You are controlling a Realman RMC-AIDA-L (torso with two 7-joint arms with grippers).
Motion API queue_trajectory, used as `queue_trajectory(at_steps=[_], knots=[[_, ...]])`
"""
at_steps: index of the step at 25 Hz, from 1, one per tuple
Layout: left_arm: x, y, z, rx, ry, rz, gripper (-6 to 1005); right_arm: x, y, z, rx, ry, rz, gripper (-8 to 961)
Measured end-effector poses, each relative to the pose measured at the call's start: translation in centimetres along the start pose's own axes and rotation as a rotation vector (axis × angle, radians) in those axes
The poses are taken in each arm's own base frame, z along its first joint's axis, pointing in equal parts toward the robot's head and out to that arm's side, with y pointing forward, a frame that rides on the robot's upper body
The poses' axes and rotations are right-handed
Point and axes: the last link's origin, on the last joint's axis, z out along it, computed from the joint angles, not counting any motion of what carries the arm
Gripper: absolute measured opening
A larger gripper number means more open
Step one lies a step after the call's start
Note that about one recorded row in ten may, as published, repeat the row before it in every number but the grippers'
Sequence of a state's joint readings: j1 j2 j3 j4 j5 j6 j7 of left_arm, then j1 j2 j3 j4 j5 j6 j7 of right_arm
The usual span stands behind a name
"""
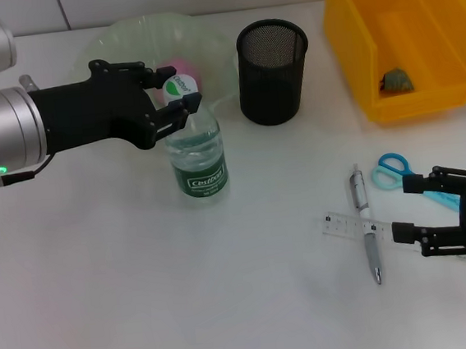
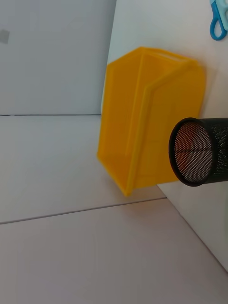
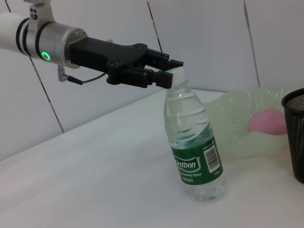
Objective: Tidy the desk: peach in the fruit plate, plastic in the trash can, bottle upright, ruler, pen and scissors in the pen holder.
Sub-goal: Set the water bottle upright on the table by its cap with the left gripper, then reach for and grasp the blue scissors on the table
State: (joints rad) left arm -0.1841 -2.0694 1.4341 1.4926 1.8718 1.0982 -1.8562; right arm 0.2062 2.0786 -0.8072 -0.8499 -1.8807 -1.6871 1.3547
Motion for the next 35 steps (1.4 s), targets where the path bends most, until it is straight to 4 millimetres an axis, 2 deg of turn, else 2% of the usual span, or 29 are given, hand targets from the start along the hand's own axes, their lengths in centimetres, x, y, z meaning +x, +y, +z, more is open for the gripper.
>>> queue_trajectory(at_steps=[7, 13, 18, 21, 25, 29, 30, 33, 35], knots=[[0.0, 0.0, 0.0, 0.001, 0.010, -0.009, 454, 0.0, 0.0, 0.0, -0.001, 0.000, 0.001, 842], [0.6, -0.9, -0.7, 0.030, 0.069, -0.040, 482, 0.0, 0.0, 0.0, 0.000, 0.000, 0.002, 842], [1.3, -1.0, -1.6, 0.008, 0.128, -0.030, 597, -0.1, 0.0, 0.0, -0.002, -0.001, 0.011, 843], [1.7, -0.4, -2.0, -0.033, 0.160, -0.021, 666, -0.7, -0.1, -0.5, 0.003, -0.001, 0.033, 843], [2.1, 2.5, -3.0, -0.202, 0.280, 0.052, 747, -2.9, -0.2, -2.8, 0.034, -0.022, 0.052, 843], [0.1, 5.2, -2.6, -0.307, 0.319, 0.104, 818, -6.4, -0.7, -6.2, 0.118, 0.010, 0.123, 843], [-1.5, 6.3, -2.0, -0.341, 0.318, 0.130, 818, -7.4, -0.8, -6.9, 0.139, 0.047, 0.147, 843], [-4.4, 7.9, -0.6, -0.392, 0.298, 0.137, 818, -10.1, -1.3, -7.8, 0.225, 0.190, 0.188, 843], [-6.5, 8.6, 0.4, -0.413, 0.290, 0.116, 818, -11.7, -1.7, -7.7, 0.313, 0.305, 0.204, 843]])
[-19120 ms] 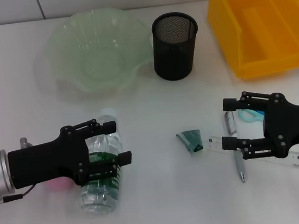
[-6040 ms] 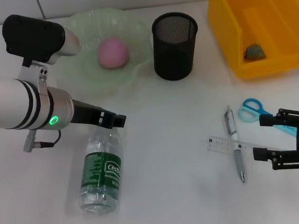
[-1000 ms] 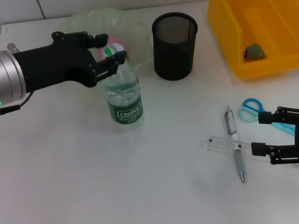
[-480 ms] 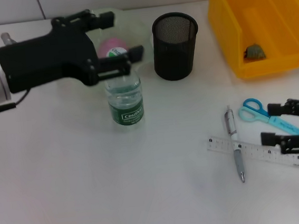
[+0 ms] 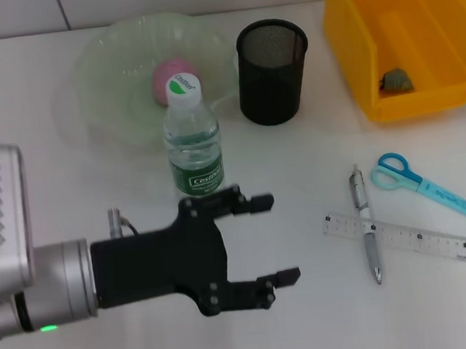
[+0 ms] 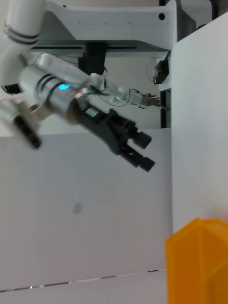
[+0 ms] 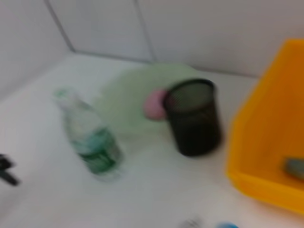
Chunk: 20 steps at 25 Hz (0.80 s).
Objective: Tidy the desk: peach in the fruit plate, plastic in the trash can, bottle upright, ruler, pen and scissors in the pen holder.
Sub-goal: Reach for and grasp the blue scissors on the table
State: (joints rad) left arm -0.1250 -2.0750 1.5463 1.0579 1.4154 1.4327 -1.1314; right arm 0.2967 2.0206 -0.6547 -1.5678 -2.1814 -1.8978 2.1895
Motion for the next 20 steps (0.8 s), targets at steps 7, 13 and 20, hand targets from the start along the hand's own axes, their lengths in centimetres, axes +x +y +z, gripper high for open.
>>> queue_trajectory(at_steps=[7, 13, 20], knots=[[-3.6, 0.2, 0.0, 0.015, 0.084, -0.119, 817, -4.1, 0.8, 4.6, 0.164, 0.355, -0.050, 835], [-3.6, 0.2, 0.0, 0.014, 0.087, -0.121, 817, -4.1, 0.9, 8.9, 0.147, 0.453, -0.119, 835], [-3.6, 0.2, -0.1, 0.014, 0.087, -0.128, 816, -3.6, 1.8, 11.8, 0.122, 0.522, -0.293, 834]])
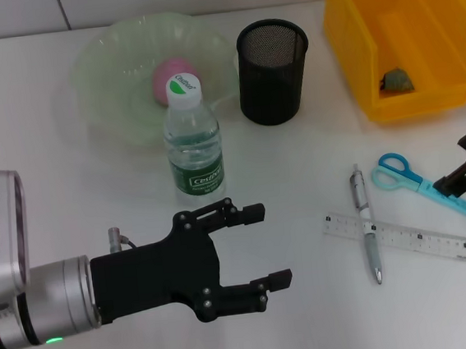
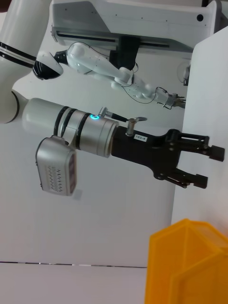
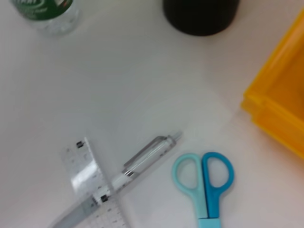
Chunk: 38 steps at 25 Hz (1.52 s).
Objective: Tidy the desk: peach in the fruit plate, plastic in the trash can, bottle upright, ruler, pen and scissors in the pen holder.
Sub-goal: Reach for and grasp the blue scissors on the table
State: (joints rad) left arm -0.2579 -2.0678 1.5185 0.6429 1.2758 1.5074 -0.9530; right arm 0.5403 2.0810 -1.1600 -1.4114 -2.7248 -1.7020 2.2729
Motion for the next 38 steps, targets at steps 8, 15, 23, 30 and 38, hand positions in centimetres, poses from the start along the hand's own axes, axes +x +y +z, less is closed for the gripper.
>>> queue_trajectory(at_steps=[8, 15, 23, 30, 38], knots=[[-0.1, 0.0, 0.0, -0.001, -0.003, 0.001, 815, -0.1, -0.1, 1.6, 0.015, 0.030, 0.008, 834], [0.0, -0.1, 0.1, -0.004, -0.001, 0.006, 815, 0.3, -0.4, 2.9, 0.015, 0.041, 0.076, 834], [0.0, 0.1, 0.2, -0.017, -0.008, 0.010, 814, 0.2, -0.3, 3.8, 0.018, 0.051, 0.067, 803], [-0.1, 0.1, 0.2, -0.019, -0.009, 0.009, 814, -0.1, -0.2, 4.2, 0.017, 0.046, 0.063, 728], [-0.1, 0.2, 0.2, -0.020, -0.010, 0.007, 813, -0.5, 0.1, 4.7, 0.003, 0.049, 0.047, 504]])
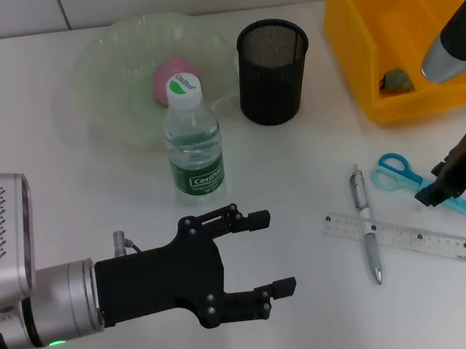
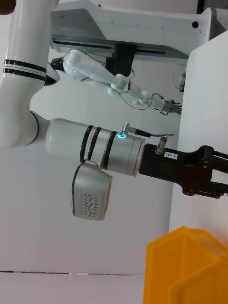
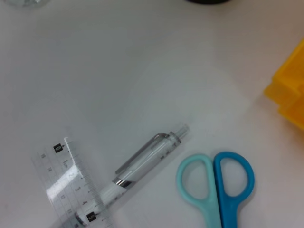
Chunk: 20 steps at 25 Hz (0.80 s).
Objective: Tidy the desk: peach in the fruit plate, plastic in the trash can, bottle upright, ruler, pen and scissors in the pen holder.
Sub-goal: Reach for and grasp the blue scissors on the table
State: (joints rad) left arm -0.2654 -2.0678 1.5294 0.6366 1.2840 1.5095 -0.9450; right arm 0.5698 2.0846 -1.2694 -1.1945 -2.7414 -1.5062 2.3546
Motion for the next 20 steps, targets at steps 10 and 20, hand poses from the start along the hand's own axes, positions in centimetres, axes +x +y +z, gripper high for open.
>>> queue_trajectory(at_steps=[10, 20], knots=[[0.00, 0.00, 0.00, 0.000, 0.000, 0.000, 813, 0.03, 0.00, 0.09, 0.002, 0.002, -0.002, 389], [0.00, 0.00, 0.00, 0.000, 0.000, -0.001, 813, 0.20, 0.00, 0.43, -0.001, 0.010, 0.002, 391]])
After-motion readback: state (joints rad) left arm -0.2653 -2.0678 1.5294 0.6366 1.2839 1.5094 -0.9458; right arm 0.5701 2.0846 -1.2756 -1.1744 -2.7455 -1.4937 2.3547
